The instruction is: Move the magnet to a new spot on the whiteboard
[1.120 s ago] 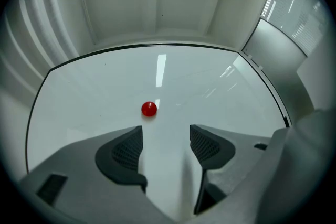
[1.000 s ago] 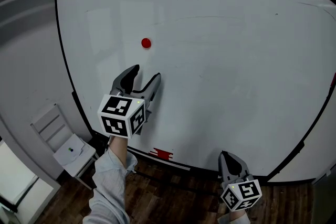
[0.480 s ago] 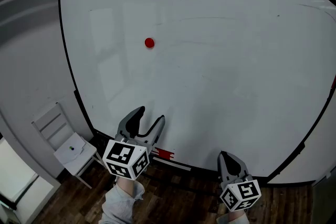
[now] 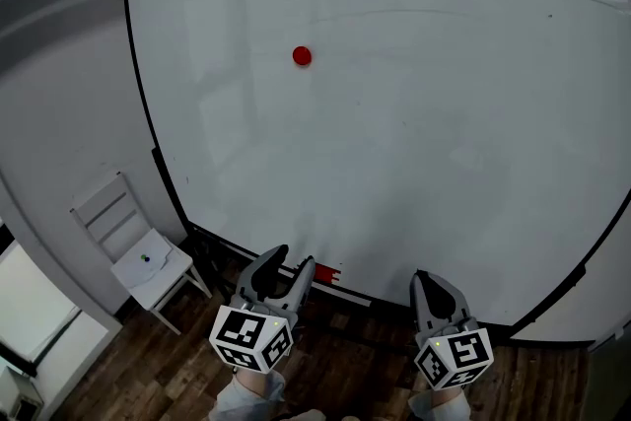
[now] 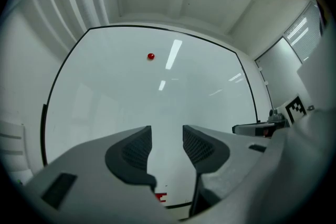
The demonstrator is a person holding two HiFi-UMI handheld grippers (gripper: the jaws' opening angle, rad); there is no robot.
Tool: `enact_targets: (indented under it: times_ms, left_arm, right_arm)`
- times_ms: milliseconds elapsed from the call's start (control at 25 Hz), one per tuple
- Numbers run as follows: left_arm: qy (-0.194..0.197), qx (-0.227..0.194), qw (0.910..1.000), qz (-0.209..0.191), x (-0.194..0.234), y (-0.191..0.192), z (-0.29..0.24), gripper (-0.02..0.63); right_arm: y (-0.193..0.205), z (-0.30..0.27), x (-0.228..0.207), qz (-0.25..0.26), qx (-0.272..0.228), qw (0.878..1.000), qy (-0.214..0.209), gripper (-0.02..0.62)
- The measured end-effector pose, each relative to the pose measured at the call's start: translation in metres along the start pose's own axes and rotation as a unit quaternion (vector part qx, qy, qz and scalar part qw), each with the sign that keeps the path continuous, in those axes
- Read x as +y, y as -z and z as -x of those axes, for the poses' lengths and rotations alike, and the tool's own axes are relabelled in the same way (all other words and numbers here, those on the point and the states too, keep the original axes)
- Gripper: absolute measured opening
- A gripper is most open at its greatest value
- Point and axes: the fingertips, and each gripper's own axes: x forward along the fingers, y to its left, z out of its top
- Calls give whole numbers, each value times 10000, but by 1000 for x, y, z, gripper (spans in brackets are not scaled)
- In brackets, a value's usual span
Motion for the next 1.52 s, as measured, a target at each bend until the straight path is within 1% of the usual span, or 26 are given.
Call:
enact_targets:
  times_ms: [40,200,320,440,520,600,720,880,1080,1520]
  left_arm:
    - [-47,33,10000,-9,0,5,4,182]
    - [-137,167,9997,-125,-2,24,16,53]
    - [-81,355,9993,-116,-6,37,20,9]
    - [-34,556,9984,-118,-7,48,23,9]
    - [-92,666,9976,-171,-6,55,25,9]
    - [-152,724,9972,-117,-5,61,28,9]
    - [-246,724,9971,-13,0,65,32,9]
    - [-381,739,9965,-85,6,67,33,9]
    - [-448,746,9962,-95,8,70,32,9]
    - [-544,710,9960,-73,8,69,34,9]
  right_arm:
    - [1,-2,2,-13,1,10000,-29,28]
    - [7,-9,11,-54,25,9998,-166,28]
    - [11,-14,15,-105,62,9997,-190,28]
    - [17,-20,17,-16,97,9996,-254,28]
    - [20,-23,17,56,132,9995,-270,28]
    - [23,-25,15,82,164,9995,-259,28]
    - [29,-28,11,60,220,9994,-251,28]
    - [34,-33,12,97,268,9991,-304,28]
    - [40,-37,20,101,278,9984,-474,26]
    - [44,-36,20,69,357,9979,-540,26]
